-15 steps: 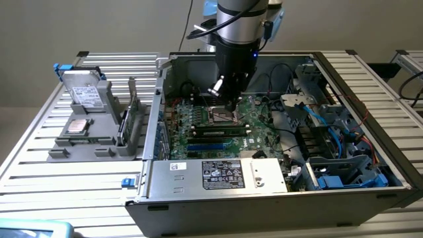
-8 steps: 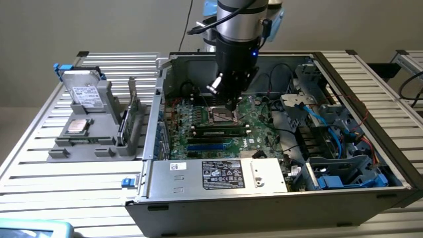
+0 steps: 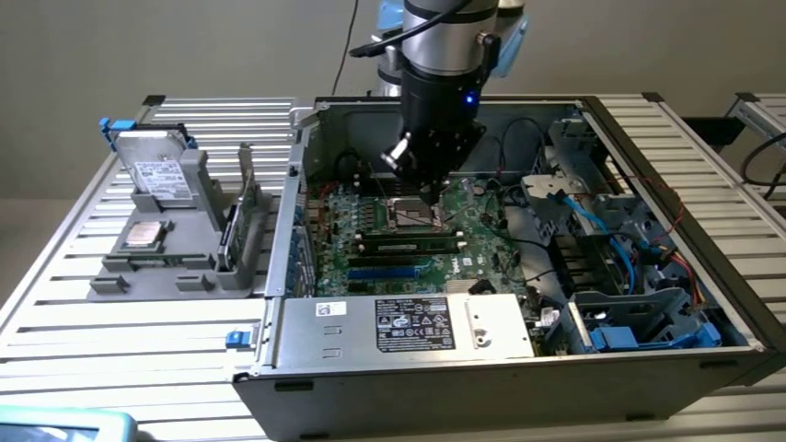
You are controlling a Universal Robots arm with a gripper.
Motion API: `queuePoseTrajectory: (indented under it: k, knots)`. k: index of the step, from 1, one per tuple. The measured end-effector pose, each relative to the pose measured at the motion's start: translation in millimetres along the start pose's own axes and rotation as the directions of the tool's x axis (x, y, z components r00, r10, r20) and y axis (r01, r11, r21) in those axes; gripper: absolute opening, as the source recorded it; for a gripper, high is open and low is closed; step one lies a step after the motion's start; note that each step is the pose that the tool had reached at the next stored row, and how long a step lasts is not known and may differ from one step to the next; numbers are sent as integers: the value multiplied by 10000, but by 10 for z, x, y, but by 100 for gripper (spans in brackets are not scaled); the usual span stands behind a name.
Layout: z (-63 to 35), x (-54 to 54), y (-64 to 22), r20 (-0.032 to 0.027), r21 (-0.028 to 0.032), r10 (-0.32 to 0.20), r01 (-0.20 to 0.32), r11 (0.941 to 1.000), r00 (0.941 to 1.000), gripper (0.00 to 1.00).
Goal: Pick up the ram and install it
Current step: 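Press down the ram until it locks into place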
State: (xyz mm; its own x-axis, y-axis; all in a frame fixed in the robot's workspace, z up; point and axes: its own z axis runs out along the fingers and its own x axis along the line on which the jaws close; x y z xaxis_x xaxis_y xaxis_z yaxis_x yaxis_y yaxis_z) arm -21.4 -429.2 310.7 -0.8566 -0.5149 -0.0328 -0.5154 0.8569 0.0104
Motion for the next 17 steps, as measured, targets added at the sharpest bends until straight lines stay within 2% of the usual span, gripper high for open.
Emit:
queuePoseTrajectory:
  k: [4, 8, 13, 17]
  knots:
    - [-9, 0, 0, 7, 19, 603, -603, 9982, 9982, 11]
    - [-17, -1, 0, 16, 38, 1213, -1213, 9926, 9926, 11]
    - [-28, -1, 0, 27, 62, 1961, -1961, 9806, 9806, 11]
    - [-37, -1, 0, 38, 80, 2548, -2549, 9669, 9670, 11]
